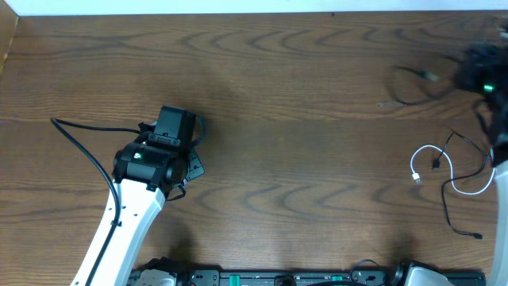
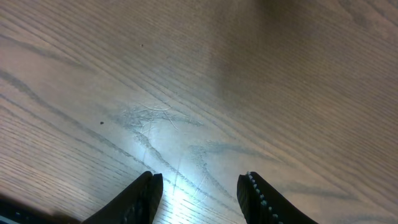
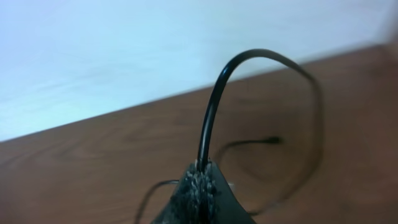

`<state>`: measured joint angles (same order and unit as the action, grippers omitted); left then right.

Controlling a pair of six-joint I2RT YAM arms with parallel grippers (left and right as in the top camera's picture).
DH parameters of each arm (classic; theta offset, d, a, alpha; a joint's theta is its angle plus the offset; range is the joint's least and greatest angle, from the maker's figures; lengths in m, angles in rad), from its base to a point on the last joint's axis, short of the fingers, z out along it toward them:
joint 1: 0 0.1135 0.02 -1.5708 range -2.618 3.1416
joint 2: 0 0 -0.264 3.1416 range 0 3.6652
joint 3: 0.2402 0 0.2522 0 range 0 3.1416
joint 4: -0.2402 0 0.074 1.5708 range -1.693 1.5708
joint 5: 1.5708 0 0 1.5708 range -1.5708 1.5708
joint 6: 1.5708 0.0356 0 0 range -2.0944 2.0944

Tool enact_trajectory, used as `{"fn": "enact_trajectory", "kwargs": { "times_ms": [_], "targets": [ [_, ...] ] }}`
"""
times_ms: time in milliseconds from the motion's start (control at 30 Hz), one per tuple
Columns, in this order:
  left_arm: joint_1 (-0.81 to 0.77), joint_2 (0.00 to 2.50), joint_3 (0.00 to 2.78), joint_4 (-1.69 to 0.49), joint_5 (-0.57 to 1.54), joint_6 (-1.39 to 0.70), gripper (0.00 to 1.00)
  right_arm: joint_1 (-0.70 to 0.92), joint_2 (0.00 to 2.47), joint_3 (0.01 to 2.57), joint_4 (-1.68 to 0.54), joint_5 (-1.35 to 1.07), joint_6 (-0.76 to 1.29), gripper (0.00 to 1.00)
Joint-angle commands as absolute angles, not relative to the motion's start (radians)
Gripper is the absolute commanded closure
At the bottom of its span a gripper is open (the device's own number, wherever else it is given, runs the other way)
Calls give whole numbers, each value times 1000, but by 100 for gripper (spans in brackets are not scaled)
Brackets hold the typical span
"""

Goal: Untangle cables

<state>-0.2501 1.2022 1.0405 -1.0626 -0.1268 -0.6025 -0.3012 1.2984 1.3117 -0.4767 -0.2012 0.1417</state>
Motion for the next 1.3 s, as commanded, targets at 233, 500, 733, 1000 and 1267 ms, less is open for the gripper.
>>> {"fn": "enact_trajectory", "kwargs": {
  "times_ms": [233, 500, 733, 1000, 1267],
  "targets": [
    [-245, 1195, 1049, -1065, -139, -608, 55, -426, 1325, 1316, -511, 57, 46, 99],
    [-245, 1195, 1049, -1065, -139, -608, 55, -469, 1375, 1316, -514, 107, 47, 98],
    [-245, 1195, 1049, -1056, -139, -607, 50, -483, 1422, 1316, -550, 56, 119, 68],
    [-245, 1195, 1049, -964, -139, -607, 43, -448, 1425, 1315, -587, -511, 119, 56],
    [-245, 1195, 1049, -846, -54, -398, 32, -236, 1434, 1314, -756, -512, -16, 46]
  ]
}}
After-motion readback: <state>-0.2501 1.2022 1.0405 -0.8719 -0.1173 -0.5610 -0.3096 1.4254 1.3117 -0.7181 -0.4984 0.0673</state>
